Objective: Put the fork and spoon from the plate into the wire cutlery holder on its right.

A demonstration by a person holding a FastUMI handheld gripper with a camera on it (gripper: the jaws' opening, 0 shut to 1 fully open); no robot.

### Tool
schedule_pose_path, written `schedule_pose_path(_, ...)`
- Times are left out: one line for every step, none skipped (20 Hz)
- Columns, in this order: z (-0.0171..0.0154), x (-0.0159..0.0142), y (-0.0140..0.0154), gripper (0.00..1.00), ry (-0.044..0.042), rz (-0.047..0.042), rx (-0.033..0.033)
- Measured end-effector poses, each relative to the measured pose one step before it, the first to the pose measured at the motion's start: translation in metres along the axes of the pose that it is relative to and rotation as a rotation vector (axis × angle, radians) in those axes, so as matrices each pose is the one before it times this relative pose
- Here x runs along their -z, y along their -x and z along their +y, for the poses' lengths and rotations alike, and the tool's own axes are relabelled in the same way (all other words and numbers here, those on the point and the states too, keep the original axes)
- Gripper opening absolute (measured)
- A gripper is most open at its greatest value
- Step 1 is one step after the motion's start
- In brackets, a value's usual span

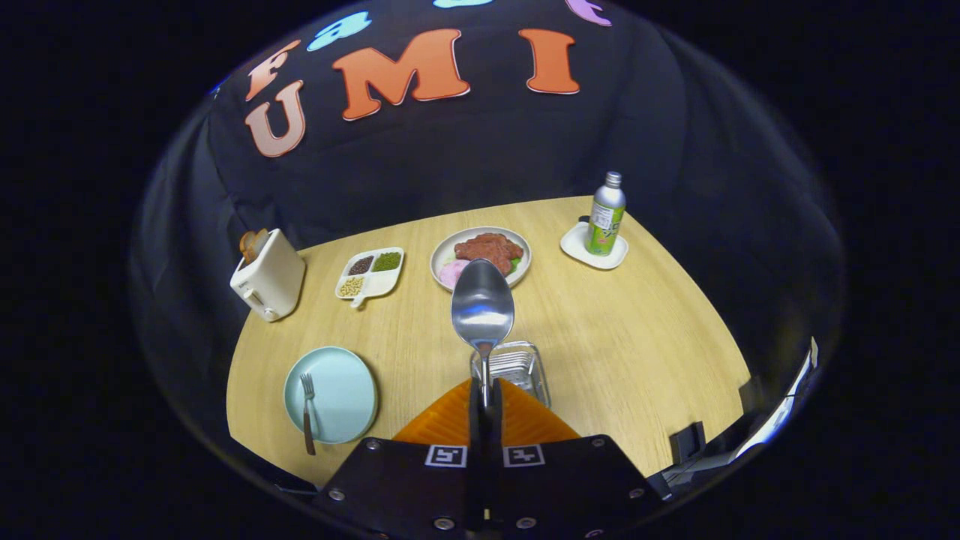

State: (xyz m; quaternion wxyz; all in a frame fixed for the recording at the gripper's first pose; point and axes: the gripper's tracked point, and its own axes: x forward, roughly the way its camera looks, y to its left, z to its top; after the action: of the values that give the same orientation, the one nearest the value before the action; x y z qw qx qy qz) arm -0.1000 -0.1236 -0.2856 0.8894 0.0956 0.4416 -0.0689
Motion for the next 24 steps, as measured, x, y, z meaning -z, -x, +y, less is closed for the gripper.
schedule_pose_path(-0.00657,0.00661,-0.00129,0.03,0.00192,0.02156,-0.00134)
schedule_pose_path(-0.00234,0.00552,-0.00088,0.03,0.0093,0.0197,-0.00372)
schedule_pose_path(-0.00157,0.00748,-0.00265,0.03,0.01789,0.02588,-0.0055)
schedule_pose_path(0.00078,0.00555,-0.00161,0.03,0.01806,0.02198,-0.00823)
schedule_pose_path(0.00227,0.0049,-0.00357,0.03,0.01561,0.02049,-0.01295)
schedule_pose_path(0.00285,0.00589,-0.00351,0.03,0.012,0.02791,-0.01154)
schedule_pose_path(0.00162,0.00604,-0.00482,0.03,0.01144,0.03043,-0.00605)
schedule_pose_path(-0.00033,0.00389,-0.0051,0.03,0.00942,0.02219,-0.00057)
schedule_pose_path(-0.00022,0.00438,-0.00388,0.03,0.01152,0.02839,-0.00144)
schedule_pose_path(0.00132,0.00467,-0.00358,0.03,0.00809,0.02278,-0.00368)
schedule_pose_path(0.00096,0.00477,-0.00209,0.04,0.00526,0.02646,-0.00626)
schedule_pose_path(0.00097,0.00384,-0.00342,0.04,0.00293,0.02213,-0.00642)
schedule_pose_path(0.00022,0.0011,-0.00222,0.04,0.00297,0.01319,0.00018)
schedule_pose_path(-0.00016,0.00094,-0.00251,0.04,0.01275,0.00594,0.00258)
schedule_pose_path(-0.00034,-0.001,-0.00175,0.04,0.00893,-0.00044,0.00901)
schedule_pose_path(0.00039,-0.00251,0.00024,0.05,0.00888,-0.00316,0.00413)
schedule_pose_path(-0.00091,-0.0014,-0.00051,0.06,0.00324,-0.00208,0.00747)
schedule_pose_path(0.0004,-0.00386,-0.00061,0.07,-0.00339,-0.00791,0.00653)
schedule_pose_path(-0.00123,-0.00414,-0.00028,0.07,-0.00866,-0.01083,0.00673)
schedule_pose_path(0.00031,-0.00427,0.00119,0.08,-0.01149,-0.00985,0.002)
schedule_pose_path(0.00016,-0.00466,0.00178,0.1,-0.01312,-0.00985,-0.00256)
schedule_pose_path(-0.0007,-0.00525,0.00159,0.11,-0.00857,-0.01673,-0.00181)
schedule_pose_path(-0.00129,-0.00539,0.00014,0.13,-0.00378,-0.01568,0.00731)
schedule_pose_path(-0.0009,-0.00502,0.00141,0.13,-0.00166,-0.01706,0.00214)
